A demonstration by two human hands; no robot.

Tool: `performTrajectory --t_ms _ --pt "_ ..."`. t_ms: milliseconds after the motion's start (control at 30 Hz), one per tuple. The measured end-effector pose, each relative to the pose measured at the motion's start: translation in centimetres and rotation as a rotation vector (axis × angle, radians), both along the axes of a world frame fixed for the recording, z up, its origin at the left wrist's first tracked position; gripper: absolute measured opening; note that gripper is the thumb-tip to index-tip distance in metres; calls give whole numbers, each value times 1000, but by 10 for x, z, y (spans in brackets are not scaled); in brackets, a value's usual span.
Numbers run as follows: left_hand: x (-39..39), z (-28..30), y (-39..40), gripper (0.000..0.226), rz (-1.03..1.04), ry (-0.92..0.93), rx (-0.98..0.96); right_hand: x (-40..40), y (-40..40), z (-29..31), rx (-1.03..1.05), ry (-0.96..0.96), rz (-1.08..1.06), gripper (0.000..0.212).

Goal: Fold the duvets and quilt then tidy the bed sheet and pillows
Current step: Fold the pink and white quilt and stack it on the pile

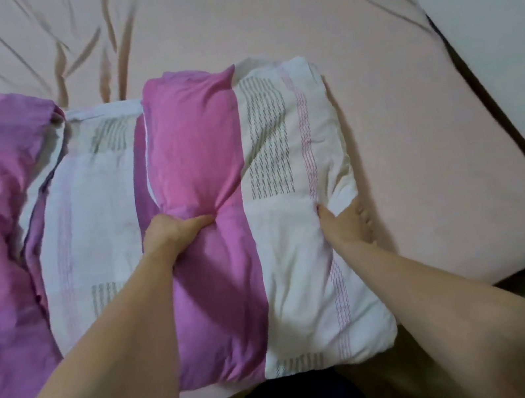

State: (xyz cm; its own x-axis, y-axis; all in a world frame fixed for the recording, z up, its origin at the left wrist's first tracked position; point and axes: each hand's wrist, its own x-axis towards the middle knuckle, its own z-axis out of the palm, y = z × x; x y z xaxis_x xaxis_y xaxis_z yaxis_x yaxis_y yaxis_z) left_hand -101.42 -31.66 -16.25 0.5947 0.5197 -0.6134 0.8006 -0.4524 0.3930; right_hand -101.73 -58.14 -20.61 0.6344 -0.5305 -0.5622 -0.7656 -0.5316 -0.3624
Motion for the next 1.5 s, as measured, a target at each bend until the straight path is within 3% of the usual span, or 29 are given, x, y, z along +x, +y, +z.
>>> performTrajectory --t_ms 100,233,300,367,433,467,533,600,667,733,867,933,1033,1200,1267,1333,1367,1433,1500 --pt "-3 13 -2 72 -41 -179 106 1 5 2 -42 -37 -16 98" --pt "-10 42 31 60 84 -312 260 -3 39 14 -69 -87 57 102" --pt "-26 40 56 68 153 -209 279 -10 58 16 -71 -92 147 103" --pt "-45 27 72 91 182 -23 214 -12 68 12 -68 -80 207 106" --pt "-54 14 70 111 3 76 314 -11 64 7 -64 -69 195 110" --pt "-57 8 65 112 -135 34 418 -10 59 2 -59 -63 193 113" --pt "-54 1 47 103 -425 -155 589 -10 50 -1 -22 -47 177 121" --pt "-44 -1 28 87 -608 -343 638 -6 46 -1 54 -35 161 125" --pt "-31 -2 4 79 -757 -322 566 0 40 -5 121 -25 140 122" --pt "-20 -5 -23 81 -837 -163 438 6 34 -6 155 12 128 114" --pt "-1 -14 -60 86 -778 -52 402 18 15 -11 136 -24 213 41" --pt "9 -15 -73 85 -807 -81 450 20 2 -10 149 -65 174 30" --pt "21 -13 -103 83 -914 -103 437 18 -16 -12 182 -96 59 31" --pt "35 -12 -136 83 -905 80 339 11 -40 -28 434 -61 -26 40" --pt "39 -9 -136 81 -886 90 279 7 -42 -26 514 20 -29 59" --pt "41 -6 -131 75 -889 86 184 2 -41 -22 515 103 43 93" --pt "40 -2 -124 72 -898 89 131 2 -39 -22 512 116 62 98" --pt "39 14 -110 61 -845 78 18 4 -33 -13 568 99 75 92" --pt "38 45 -95 57 -656 55 -127 9 -24 15 647 63 83 87"
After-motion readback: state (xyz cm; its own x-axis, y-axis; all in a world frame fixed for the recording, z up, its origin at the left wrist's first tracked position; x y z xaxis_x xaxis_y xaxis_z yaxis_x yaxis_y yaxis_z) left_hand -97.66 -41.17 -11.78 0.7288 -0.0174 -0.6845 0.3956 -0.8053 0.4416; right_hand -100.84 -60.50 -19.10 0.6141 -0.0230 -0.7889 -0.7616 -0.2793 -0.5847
